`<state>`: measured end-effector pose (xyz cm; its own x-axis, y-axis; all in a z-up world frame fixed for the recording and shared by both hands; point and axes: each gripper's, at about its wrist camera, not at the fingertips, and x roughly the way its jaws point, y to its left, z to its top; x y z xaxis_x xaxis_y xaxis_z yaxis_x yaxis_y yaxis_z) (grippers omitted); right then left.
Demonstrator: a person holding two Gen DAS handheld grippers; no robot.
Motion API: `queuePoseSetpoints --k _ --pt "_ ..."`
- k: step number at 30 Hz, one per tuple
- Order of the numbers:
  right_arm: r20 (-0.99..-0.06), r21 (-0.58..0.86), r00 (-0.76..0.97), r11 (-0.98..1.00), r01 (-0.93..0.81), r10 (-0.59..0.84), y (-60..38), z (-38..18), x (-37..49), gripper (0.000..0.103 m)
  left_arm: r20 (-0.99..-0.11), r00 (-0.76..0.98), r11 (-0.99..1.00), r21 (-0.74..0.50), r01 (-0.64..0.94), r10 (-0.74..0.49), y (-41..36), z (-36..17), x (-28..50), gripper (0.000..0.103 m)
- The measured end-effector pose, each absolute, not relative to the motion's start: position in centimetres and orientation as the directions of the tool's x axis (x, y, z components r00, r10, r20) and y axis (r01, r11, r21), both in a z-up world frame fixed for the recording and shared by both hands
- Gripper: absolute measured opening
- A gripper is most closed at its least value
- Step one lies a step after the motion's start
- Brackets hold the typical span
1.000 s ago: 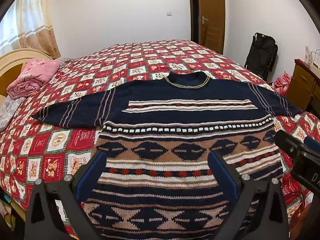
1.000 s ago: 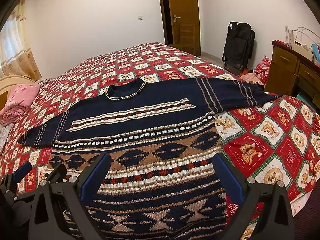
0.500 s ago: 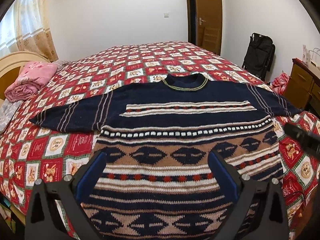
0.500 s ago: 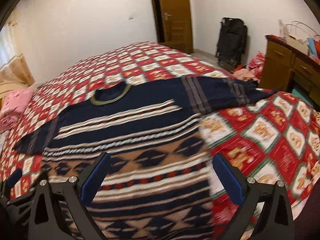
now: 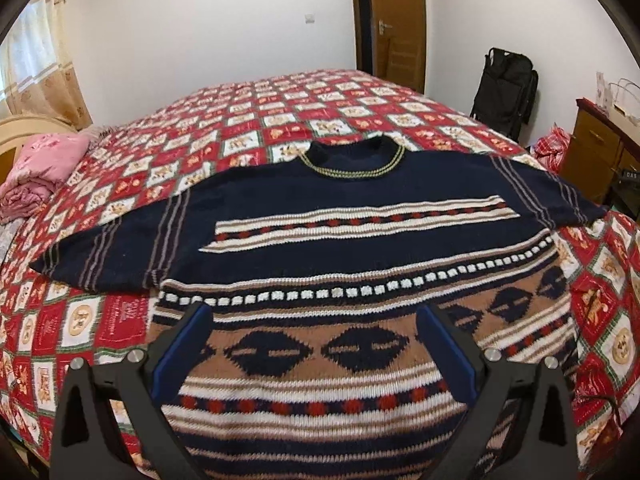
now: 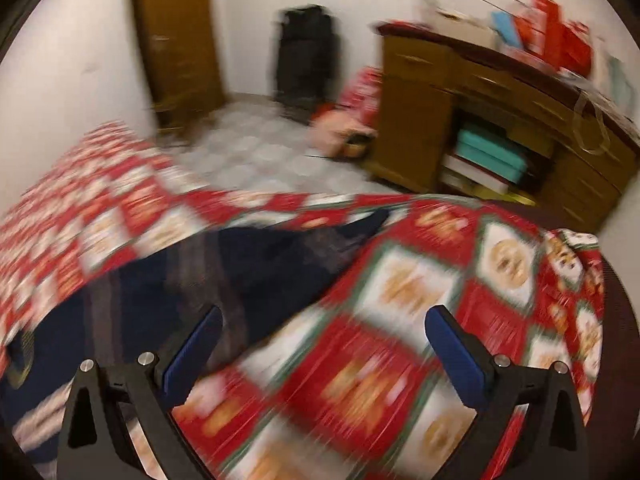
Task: Fold small clothes
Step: 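Move the right tool to the sweater's sleeve cuff and close on it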
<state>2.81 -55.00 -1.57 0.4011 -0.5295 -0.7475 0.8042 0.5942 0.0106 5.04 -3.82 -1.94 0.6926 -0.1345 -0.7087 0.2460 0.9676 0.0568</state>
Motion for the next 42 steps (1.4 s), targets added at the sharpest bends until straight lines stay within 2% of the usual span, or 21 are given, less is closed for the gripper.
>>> queuePoseSetpoints --k 6,10,11,13,17,18,19,21,23,24,27,30,35,40,42 --pt "-0.799 -0.034 0.275 0.497 0.867 -0.535 -63.9 -4.5 5.6 0.101 -0.741 0.662 0.975 0.048 0.219 -0.112 -4.1 -3.0 7.1 0.103" --pt "-0.818 -0.117 0.192 0.483 0.868 -0.543 -64.9 -6.1 7.4 0.100 -0.762 0.640 0.979 0.037 0.202 -0.104 -4.4 -3.5 8.5 0.103" --pt "-0.821 -0.143 0.165 0.477 0.867 -0.547 -64.9 -6.6 7.9 0.099 -0.765 0.635 0.980 0.031 0.198 -0.104 -4.5 -3.7 8.8 0.103" --pt "-0.833 -0.158 0.157 0.501 0.851 -0.530 -64.8 -7.6 8.9 0.086 -0.768 0.631 0.980 0.025 0.196 -0.107 -4.7 -3.8 9.2 0.103" --pt "-0.823 -0.240 0.102 0.505 0.829 -0.559 -64.7 -8.6 10.0 0.081 -0.774 0.625 0.978 0.041 0.204 -0.098 -5.2 -4.1 9.5 0.103" --pt "-0.815 -0.260 0.087 0.496 0.829 -0.573 -64.8 -8.6 9.9 0.074 -0.775 0.625 0.977 0.046 0.206 -0.095 -5.2 -4.2 9.4 0.103" --pt "-0.808 -0.278 0.074 0.489 0.827 -0.585 -64.8 -8.6 10.0 0.061 -0.777 0.623 0.977 0.049 0.206 -0.092 -5.2 -4.3 9.4 0.103" --pt "-0.788 -0.322 0.064 0.497 0.806 -0.613 -65.0 -8.3 9.8 0.042 -0.780 0.619 0.978 0.044 0.203 -0.094 -5.1 -4.3 9.6 0.103" --pt "-0.794 -0.302 0.099 0.531 0.792 -0.600 -65.1 -7.8 9.8 0.018 -0.780 0.618 0.979 0.033 0.200 -0.100 -4.8 -4.2 9.5 0.103" --pt "-0.809 -0.260 0.137 0.556 0.789 -0.572 -65.3 -7.3 9.5 0.000 -0.779 0.619 0.980 0.032 0.198 -0.100 -4.7 -4.2 9.5 0.103" --pt "-0.832 -0.077 0.268 0.579 0.811 -0.486 -65.7 -5.4 7.9 0.000 -0.776 0.622 0.981 0.024 0.191 -0.102 -4.2 -4.0 9.3 0.103" --pt "-0.803 0.002 0.352 0.589 0.808 -0.480 -65.2 -3.4 6.9 0.000 -0.770 0.627 0.983 0.003 0.185 -0.115 -3.7 -3.5 9.0 0.103" --pt "-0.794 0.034 0.365 0.565 0.824 -0.486 -64.5 -1.5 6.2 0.000 -0.753 0.643 0.982 -0.018 0.186 -0.136 -3.1 -2.7 8.4 0.103" --pt "-0.856 0.182 0.406 0.549 0.816 -0.319 -66.3 -3.4 5.7 0.001 -0.751 0.648 0.984 -0.010 0.179 -0.125 -2.5 -2.9 8.3 0.103" --pt "-0.884 0.135 0.362 0.581 0.803 -0.296 -66.7 -4.6 6.5 0.001 -0.762 0.637 0.985 -0.005 0.170 -0.114 -2.4 -3.4 8.8 0.103"
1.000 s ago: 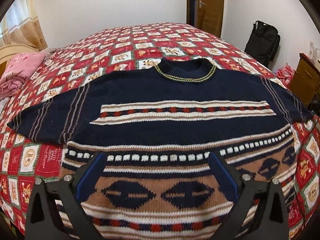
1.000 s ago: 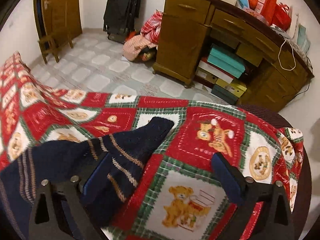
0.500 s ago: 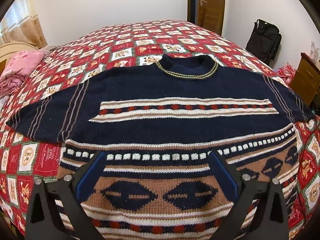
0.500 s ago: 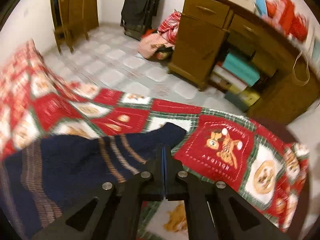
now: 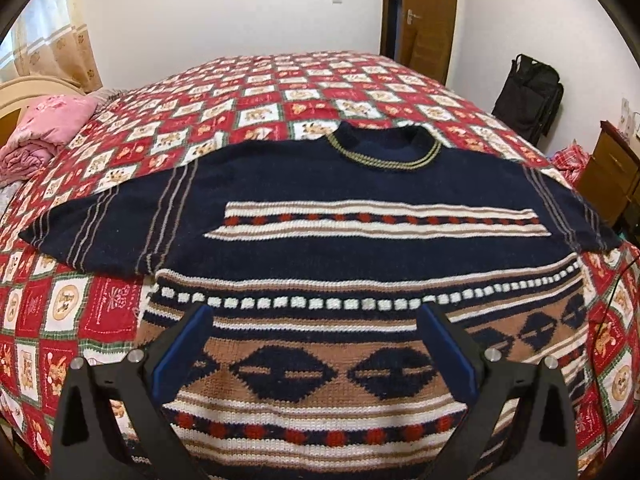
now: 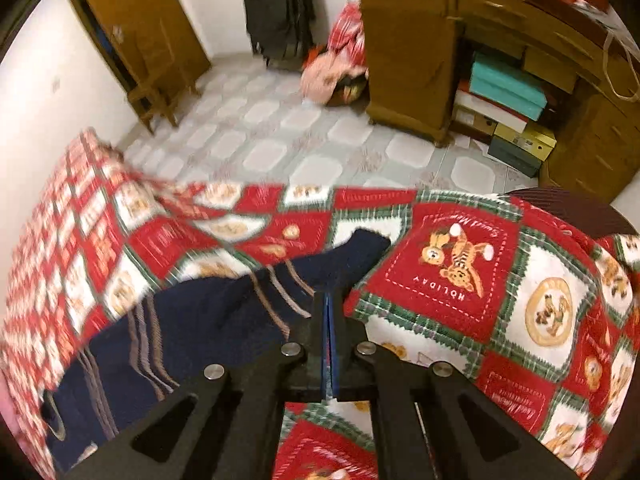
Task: Fold small clothes
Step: 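Move the right tool to the sweater's sleeve cuff and close on it, then lift the sleeve with the right tool and fold it across the sweater body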
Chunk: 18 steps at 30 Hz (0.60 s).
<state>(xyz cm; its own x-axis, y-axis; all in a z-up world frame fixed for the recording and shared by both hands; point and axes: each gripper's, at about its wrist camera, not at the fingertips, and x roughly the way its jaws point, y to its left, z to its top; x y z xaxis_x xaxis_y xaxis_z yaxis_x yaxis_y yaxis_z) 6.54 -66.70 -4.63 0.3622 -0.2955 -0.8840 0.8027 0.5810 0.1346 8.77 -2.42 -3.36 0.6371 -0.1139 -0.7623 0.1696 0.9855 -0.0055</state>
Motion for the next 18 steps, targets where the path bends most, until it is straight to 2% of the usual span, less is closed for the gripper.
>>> queuePoseSetpoints --k 3,6,8,9,10,18 --pt "-0.894 0.060 0.315 0.613 0.788 -0.318 -67.1 -5.3 7.1 0.001 -0.776 0.622 0.988 -0.004 0.156 -0.101 -2.5 -3.9 9.5 0.103" --pt "-0.900 0.063 0.309 0.608 0.791 -0.307 -68.6 -5.7 7.3 0.003 -0.782 0.617 0.988 0.006 0.153 -0.091 -3.1 -4.1 10.1 0.103" --pt "-0.908 0.066 0.303 0.616 0.785 -0.290 -69.5 -6.1 7.7 0.019 -0.786 0.614 0.987 0.028 0.156 -0.074 -3.8 -4.4 10.4 0.103" --pt "-0.908 0.066 0.305 0.622 0.780 -0.287 -69.8 -6.3 7.9 0.045 -0.789 0.611 0.987 0.035 0.159 -0.070 -4.1 -4.5 10.6 0.103" --pt "-0.908 0.066 0.308 0.628 0.776 -0.285 -69.9 -6.2 8.0 0.064 -0.791 0.608 0.986 0.038 0.161 -0.069 -4.3 -4.6 10.6 0.103" --pt "-0.922 -0.040 0.233 0.675 0.737 -0.309 -70.3 -7.3 9.9 0.066 -0.794 0.605 0.979 0.067 0.192 -0.064 -6.5 -4.9 10.7 0.103"
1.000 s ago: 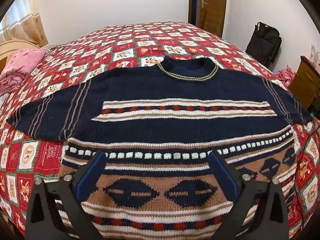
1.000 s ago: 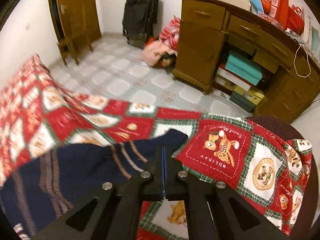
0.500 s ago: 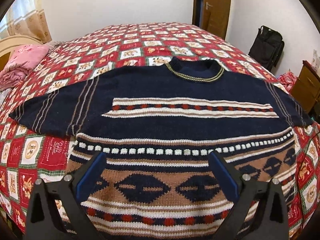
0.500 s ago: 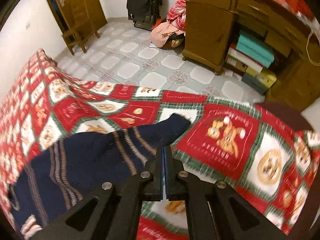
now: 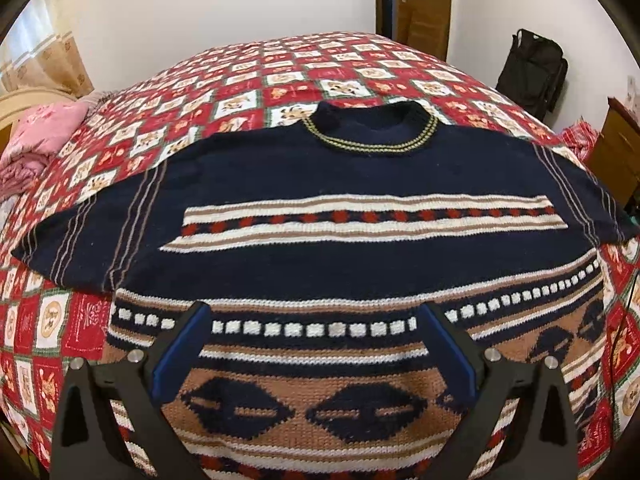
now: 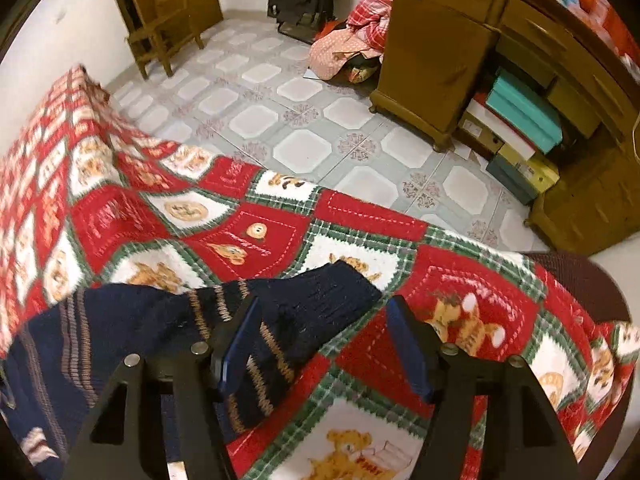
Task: Fold small clothes
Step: 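Lift the sleeve with the right tool and fold it across the sweater body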
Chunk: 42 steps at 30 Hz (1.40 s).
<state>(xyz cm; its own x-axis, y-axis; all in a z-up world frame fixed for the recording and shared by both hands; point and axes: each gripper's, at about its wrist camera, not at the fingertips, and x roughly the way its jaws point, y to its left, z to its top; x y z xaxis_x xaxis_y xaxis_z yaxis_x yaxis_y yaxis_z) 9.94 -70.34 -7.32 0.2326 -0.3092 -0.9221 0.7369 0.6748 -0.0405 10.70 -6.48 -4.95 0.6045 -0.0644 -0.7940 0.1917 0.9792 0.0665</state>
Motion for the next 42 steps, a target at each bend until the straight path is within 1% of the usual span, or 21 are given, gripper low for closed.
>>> queuePoseSetpoints --k 6,8,9,11,12,17,21,25,27,30,33,35,36,39,42 --pt "-0.937 -0.147 0.136 0.715 0.684 -0.322 -69.7 -9.5 12.4 0.065 -0.795 0.605 0.982 0.077 0.174 -0.045 -6.2 -4.9 10.8 0.103" --pt "-0.939 -0.168 0.114 0.722 0.672 -0.324 -69.3 -9.9 12.4 0.039 -0.794 0.606 0.984 0.072 0.164 -0.042 -6.0 -4.8 10.9 0.103" --pt "-0.945 -0.151 0.113 0.717 0.680 -0.306 -69.3 -10.0 12.2 0.020 -0.793 0.607 0.985 0.067 0.159 -0.044 -5.8 -4.7 10.9 0.103" --pt "-0.942 -0.126 0.144 0.717 0.686 -0.304 -69.2 -9.4 11.7 0.008 -0.793 0.607 0.986 0.059 0.157 -0.049 -5.7 -4.6 10.8 0.103" --pt "-0.934 -0.114 0.169 0.711 0.694 -0.315 -69.0 -8.7 11.3 0.007 -0.793 0.607 0.986 0.054 0.159 -0.054 -5.7 -4.5 10.7 0.103" --pt "-0.861 -0.022 0.342 0.699 0.715 -0.377 -66.5 -2.6 9.5 0.006 -0.780 0.621 0.986 0.034 0.162 -0.075 -5.0 -3.7 10.1 0.103" --pt "-0.786 0.007 0.488 0.784 0.621 -0.379 -59.9 2.8 9.8 0.006 -0.762 0.641 0.990 0.000 0.144 -0.093 -3.5 -2.6 9.6 0.103" --pt "-0.705 0.029 0.635 0.882 0.470 -0.315 -50.2 8.2 11.3 0.006 -0.751 0.653 0.993 -0.023 0.118 -0.095 -1.5 -2.0 9.1 0.103" --pt "-0.658 0.030 0.709 0.933 0.360 -0.252 -43.6 10.6 12.3 0.004 -0.743 0.663 0.994 -0.036 0.103 -0.096 -0.2 -1.5 8.7 0.103" --pt "-0.607 0.035 0.783 0.979 0.201 -0.139 -34.5 12.5 13.5 0.004 -0.718 0.692 0.997 -0.026 0.070 -0.067 2.0 -0.6 8.2 0.103" --pt "-0.581 0.037 0.814 0.999 -0.007 0.027 -23.7 12.7 15.4 0.004 -0.698 0.715 1.000 -0.024 0.014 -0.027 4.8 0.0 7.7 0.103" --pt "-0.587 0.042 0.802 0.993 -0.106 0.111 -18.1 11.7 16.4 0.004 -0.698 0.717 0.999 -0.038 -0.029 -0.006 7.0 0.0 7.5 0.103" --pt "-0.601 0.067 0.778 0.982 -0.179 0.183 -14.4 10.5 17.2 0.004 -0.700 0.714 0.998 -0.046 -0.048 0.002 7.9 0.0 7.5 0.103" --pt "-0.612 0.135 0.733 0.953 -0.272 0.296 -8.4 7.4 17.7 0.004 -0.710 0.703 0.993 -0.066 -0.097 0.022 10.9 -0.2 7.0 0.103" --pt "-0.604 0.137 0.737 0.950 -0.279 0.304 -4.9 4.0 16.9 0.005 -0.704 0.707 0.989 -0.039 -0.144 0.075 13.3 -0.6 6.3 0.103"
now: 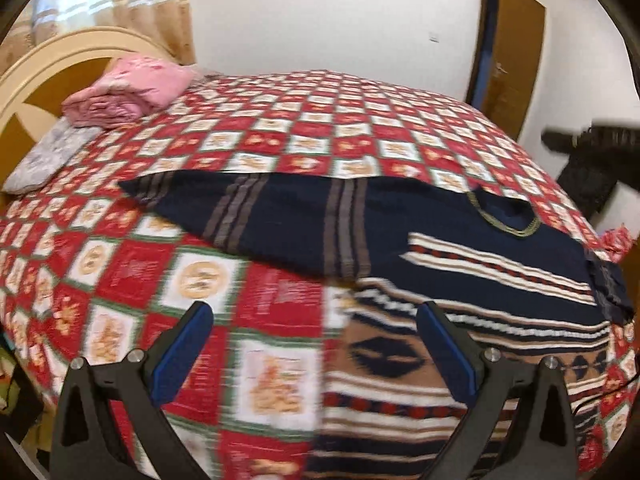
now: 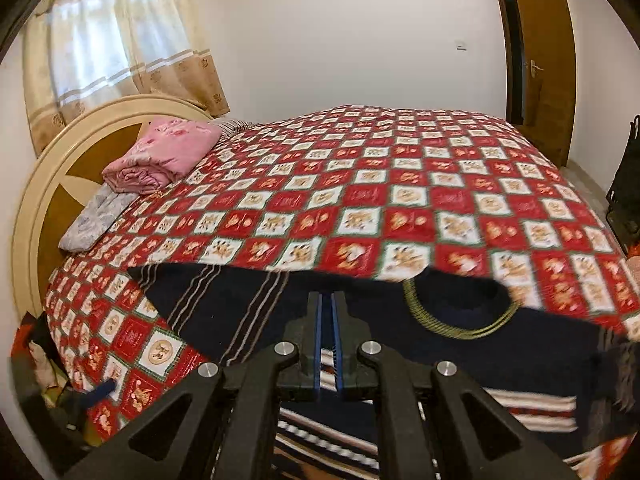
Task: Fold small clothes
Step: 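Lift the sleeve with the right tool and fold it across the sweater body, then lay the folded sleeve on the body and open the right tool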
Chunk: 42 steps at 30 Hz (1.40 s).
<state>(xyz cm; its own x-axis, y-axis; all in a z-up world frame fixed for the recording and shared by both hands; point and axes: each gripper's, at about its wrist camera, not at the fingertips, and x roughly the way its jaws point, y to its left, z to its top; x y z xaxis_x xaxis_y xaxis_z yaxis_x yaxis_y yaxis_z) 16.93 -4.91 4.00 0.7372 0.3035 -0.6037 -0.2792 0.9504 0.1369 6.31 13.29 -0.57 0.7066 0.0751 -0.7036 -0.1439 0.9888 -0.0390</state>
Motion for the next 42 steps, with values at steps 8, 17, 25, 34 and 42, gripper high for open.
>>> queuePoseSetpoints --k 8,17,25,34,42 --pt "-0.643 0.146 0.740 0.980 -0.133 0.196 -14.3 -0.6 14.8 0.005 -0.755 0.654 0.983 -0.083 -0.164 0.046 14.5 -3.2 6.8 0.103" --pt "-0.757 -0.016 0.650 0.997 0.073 -0.060 -32.9 -3.3 14.8 0.056 -0.755 0.656 0.999 -0.025 -0.047 0.012 9.4 -3.3 7.7 0.103" --pt "-0.802 -0.237 0.568 0.971 -0.019 -0.184 -36.3 -7.5 16.8 0.056 -0.785 0.619 0.999 -0.003 -0.054 0.031 8.3 -4.3 8.8 0.103" --pt "-0.827 -0.111 0.555 0.994 0.004 -0.094 -38.7 -8.2 18.2 0.026 -0.791 0.610 0.998 0.022 -0.056 0.052 7.6 -4.3 9.3 0.103" --pt "-0.777 0.085 0.629 0.988 0.128 -0.014 -38.9 -3.1 16.4 0.014 -0.781 0.624 0.999 -0.005 -0.034 0.017 7.6 -3.6 8.7 0.103"
